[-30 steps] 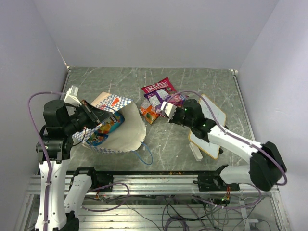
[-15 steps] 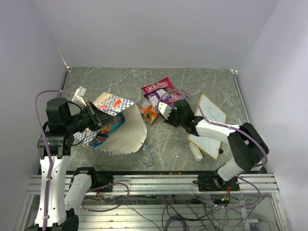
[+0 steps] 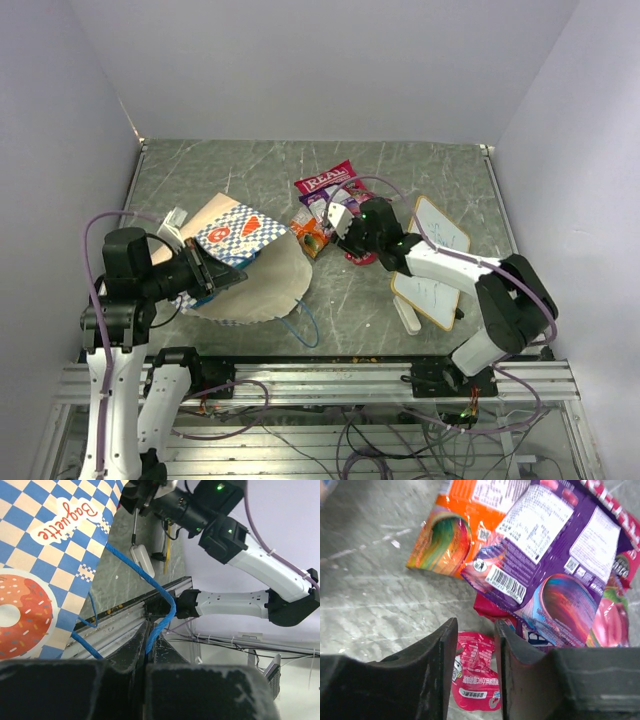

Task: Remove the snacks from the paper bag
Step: Place the snack at the center of the board, then take out the snack from the paper bag.

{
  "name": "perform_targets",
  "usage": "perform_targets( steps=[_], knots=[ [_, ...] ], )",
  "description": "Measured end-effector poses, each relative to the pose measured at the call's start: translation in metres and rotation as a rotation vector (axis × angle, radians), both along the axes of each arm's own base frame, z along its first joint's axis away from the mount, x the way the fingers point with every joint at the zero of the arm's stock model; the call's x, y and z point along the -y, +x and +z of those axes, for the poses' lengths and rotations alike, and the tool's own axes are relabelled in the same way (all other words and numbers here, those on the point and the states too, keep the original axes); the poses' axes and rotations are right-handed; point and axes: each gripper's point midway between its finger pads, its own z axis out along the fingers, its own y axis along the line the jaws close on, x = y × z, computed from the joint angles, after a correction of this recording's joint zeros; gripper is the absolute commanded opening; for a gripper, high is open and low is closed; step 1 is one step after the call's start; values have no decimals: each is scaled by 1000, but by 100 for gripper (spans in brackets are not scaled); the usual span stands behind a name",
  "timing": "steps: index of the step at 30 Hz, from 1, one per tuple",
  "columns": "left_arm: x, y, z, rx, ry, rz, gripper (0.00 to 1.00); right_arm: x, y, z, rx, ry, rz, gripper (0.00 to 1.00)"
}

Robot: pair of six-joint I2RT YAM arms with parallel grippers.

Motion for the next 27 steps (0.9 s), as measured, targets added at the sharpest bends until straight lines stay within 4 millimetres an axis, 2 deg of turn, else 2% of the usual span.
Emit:
perform_targets(
  steps=[2, 5, 7, 9, 12, 13, 15, 20, 27],
  knots=[
    [1, -4, -5, -11, -11, 3, 7, -5, -6, 12, 7, 32, 27, 42],
    [1, -5, -6, -24, -23, 11, 7, -19, -21, 43, 61, 109, 108, 50],
    [1, -1, -4, -27, -22, 12, 7, -38, -45, 64, 122, 151, 218, 56],
    [0, 8, 2, -28, -12, 7, 7, -65, -79, 80, 192, 185, 372, 58],
    [-1, 21, 12, -9, 12, -2, 7, -100, -130, 83, 261, 206, 598, 61],
    [-2, 26, 16, 1, 22, -7, 7, -109, -142, 80, 273, 205, 660, 62],
    [-3, 30, 18, 20, 36, -13, 7, -124, -153, 70, 289, 192, 738, 62],
    [-4, 23, 18, 49, 53, -18, 7, -167, -147, 41, 326, 154, 830, 64],
    [-3, 12, 20, 88, 49, -9, 7, -230, -120, 19, 452, 135, 900, 72]
  ],
)
